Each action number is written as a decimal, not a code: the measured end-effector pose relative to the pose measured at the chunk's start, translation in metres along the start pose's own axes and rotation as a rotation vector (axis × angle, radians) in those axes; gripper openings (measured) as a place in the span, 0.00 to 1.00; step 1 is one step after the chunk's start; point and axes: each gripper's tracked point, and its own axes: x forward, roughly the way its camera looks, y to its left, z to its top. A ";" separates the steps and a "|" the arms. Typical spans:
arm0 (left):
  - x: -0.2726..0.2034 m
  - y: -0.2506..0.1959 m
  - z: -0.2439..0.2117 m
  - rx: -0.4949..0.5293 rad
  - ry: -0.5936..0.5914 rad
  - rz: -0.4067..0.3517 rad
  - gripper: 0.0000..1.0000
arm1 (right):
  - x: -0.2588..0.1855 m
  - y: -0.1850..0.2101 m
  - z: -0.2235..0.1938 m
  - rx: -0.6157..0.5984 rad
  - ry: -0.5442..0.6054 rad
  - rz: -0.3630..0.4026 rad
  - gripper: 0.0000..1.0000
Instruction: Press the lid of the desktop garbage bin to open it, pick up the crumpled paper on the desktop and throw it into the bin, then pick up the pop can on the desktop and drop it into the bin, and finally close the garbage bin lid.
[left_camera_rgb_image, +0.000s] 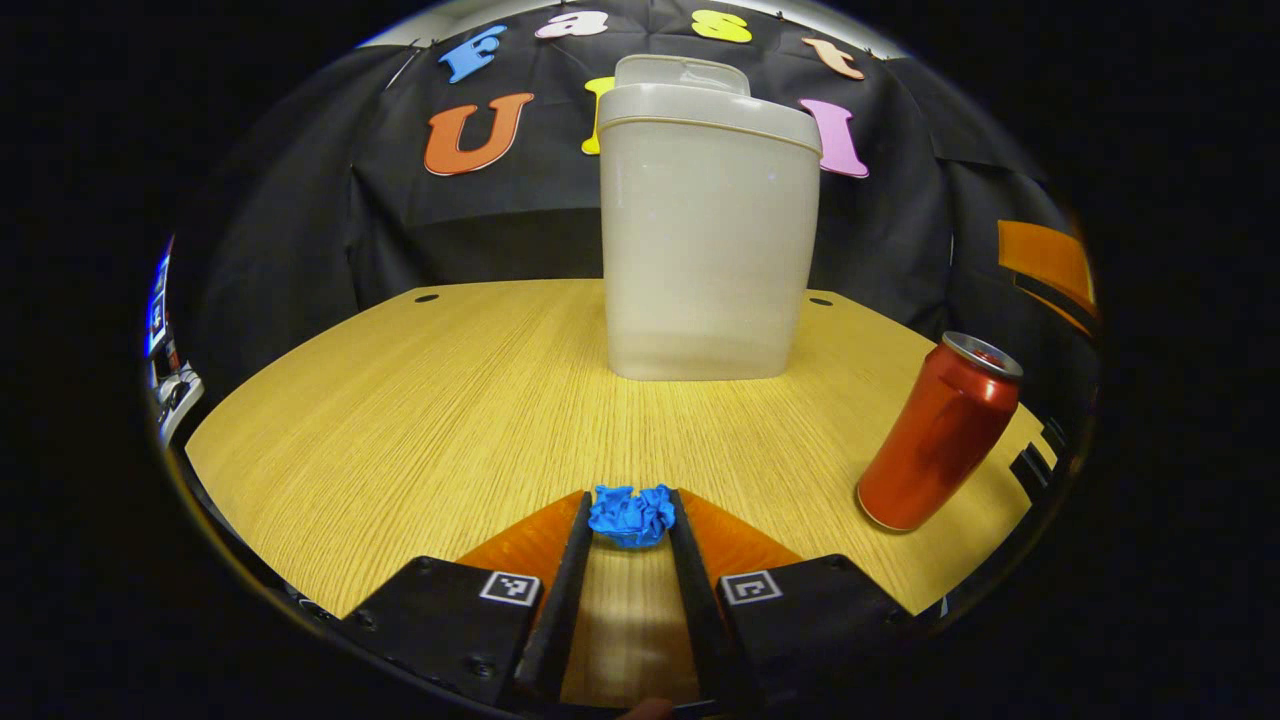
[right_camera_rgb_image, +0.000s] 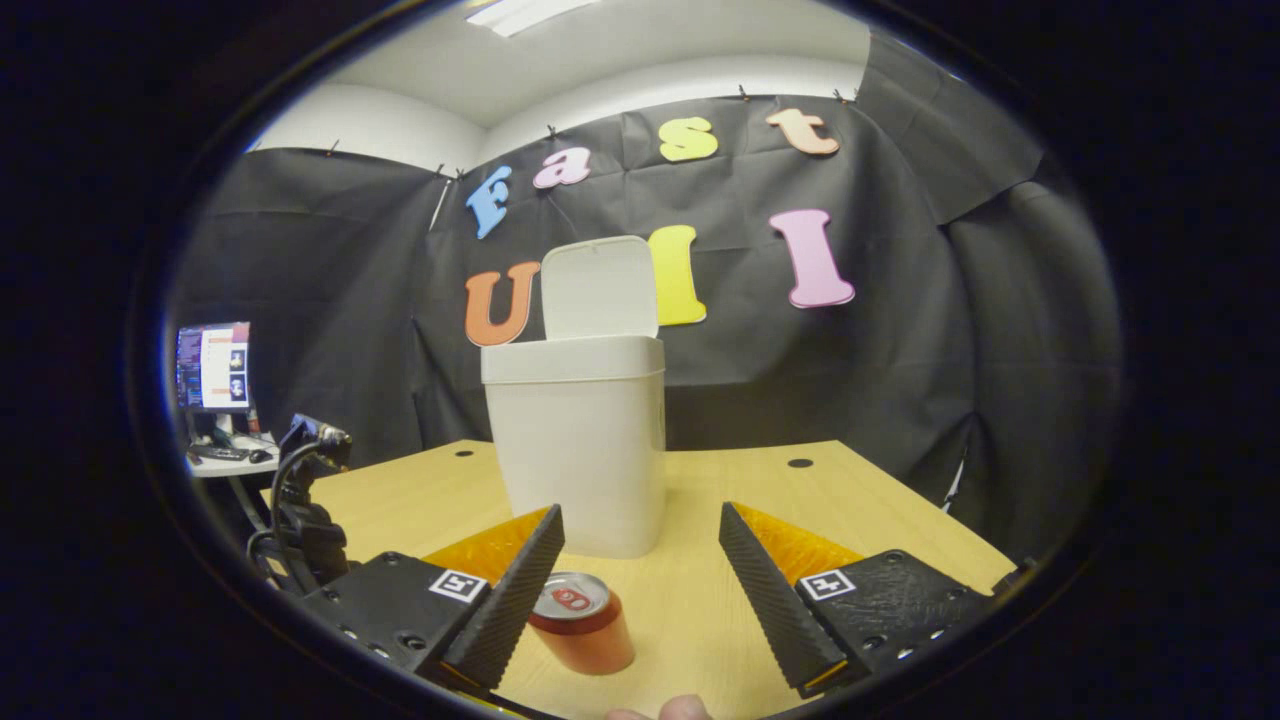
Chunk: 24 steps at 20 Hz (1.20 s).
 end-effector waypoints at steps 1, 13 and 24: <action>0.000 -0.004 -0.001 -0.014 0.002 -0.010 0.46 | -0.001 0.004 -0.003 0.011 0.004 0.001 0.97; -0.021 0.000 0.063 -0.006 -0.160 0.001 0.36 | -0.003 0.029 -0.050 -0.023 0.094 -0.013 0.98; -0.043 0.018 0.135 -0.007 -0.336 0.036 0.36 | 0.013 0.028 -0.112 0.000 0.235 -0.028 0.96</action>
